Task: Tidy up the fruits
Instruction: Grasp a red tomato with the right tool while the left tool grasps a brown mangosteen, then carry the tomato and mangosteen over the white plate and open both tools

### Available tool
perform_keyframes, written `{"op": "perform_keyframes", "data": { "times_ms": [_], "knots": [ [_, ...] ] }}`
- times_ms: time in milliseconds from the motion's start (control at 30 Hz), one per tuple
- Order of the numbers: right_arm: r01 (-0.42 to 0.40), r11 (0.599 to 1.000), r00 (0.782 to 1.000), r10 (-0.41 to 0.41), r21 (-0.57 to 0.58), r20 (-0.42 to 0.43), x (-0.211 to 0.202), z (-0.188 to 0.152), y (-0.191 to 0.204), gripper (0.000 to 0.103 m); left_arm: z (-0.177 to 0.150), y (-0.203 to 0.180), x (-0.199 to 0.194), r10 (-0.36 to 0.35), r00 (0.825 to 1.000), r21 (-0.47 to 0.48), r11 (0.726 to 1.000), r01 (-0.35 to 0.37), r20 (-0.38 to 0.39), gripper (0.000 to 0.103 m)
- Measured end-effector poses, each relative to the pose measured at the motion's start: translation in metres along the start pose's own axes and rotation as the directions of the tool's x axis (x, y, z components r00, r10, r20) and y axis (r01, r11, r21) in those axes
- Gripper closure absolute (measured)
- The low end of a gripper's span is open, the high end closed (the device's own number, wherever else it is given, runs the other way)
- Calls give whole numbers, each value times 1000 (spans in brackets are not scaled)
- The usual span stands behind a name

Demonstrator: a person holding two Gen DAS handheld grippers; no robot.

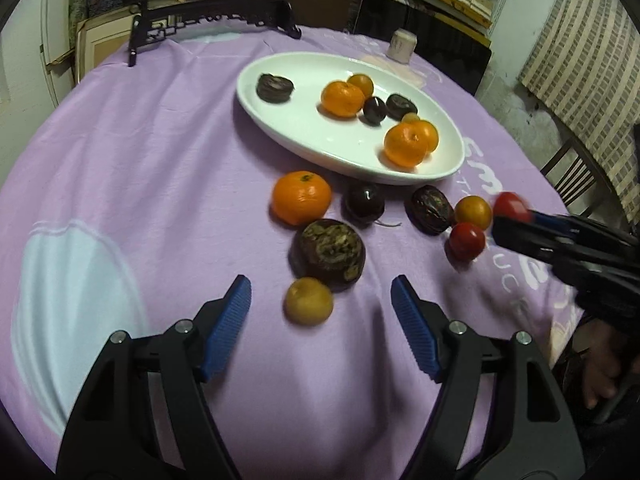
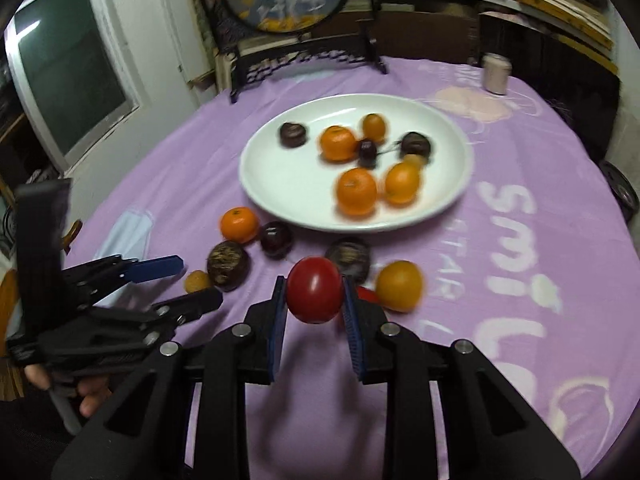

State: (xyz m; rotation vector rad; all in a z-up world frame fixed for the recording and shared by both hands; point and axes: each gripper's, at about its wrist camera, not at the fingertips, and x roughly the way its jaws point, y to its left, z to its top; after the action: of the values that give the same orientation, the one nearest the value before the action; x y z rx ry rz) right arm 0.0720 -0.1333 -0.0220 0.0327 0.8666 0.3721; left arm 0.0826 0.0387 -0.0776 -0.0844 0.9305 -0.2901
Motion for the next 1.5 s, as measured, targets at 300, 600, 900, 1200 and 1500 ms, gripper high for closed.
{"op": "perform_keyframes", "data": {
  "times_ms": [300, 600, 900, 1200, 1500],
  "knots": [
    [-27, 997, 1000, 27, 76, 6, -11, -11, -27, 75, 11, -16, 18, 82, 997, 46, 996, -82, -11, 59],
    [-47, 995, 999, 45, 91, 15, -14, -13, -36, 75, 12, -22, -12, 45, 998, 29, 999, -46, 40, 59],
    [-69, 996, 997, 67, 57, 25, -11, 0, -31, 75, 36, -28, -44, 24, 992, 56, 998, -31, 122, 59],
    [-18, 1000, 998, 19, -16, 60, 20, 86, -30, 75, 130, -23, -20, 39, 990, 42, 998, -46, 137, 58],
    [47, 998, 999, -47, 36, 22, 93, 133, -60, 75, 196, -3, 52, 61, 993, -67, 996, -54, 101, 58]
  ]
}}
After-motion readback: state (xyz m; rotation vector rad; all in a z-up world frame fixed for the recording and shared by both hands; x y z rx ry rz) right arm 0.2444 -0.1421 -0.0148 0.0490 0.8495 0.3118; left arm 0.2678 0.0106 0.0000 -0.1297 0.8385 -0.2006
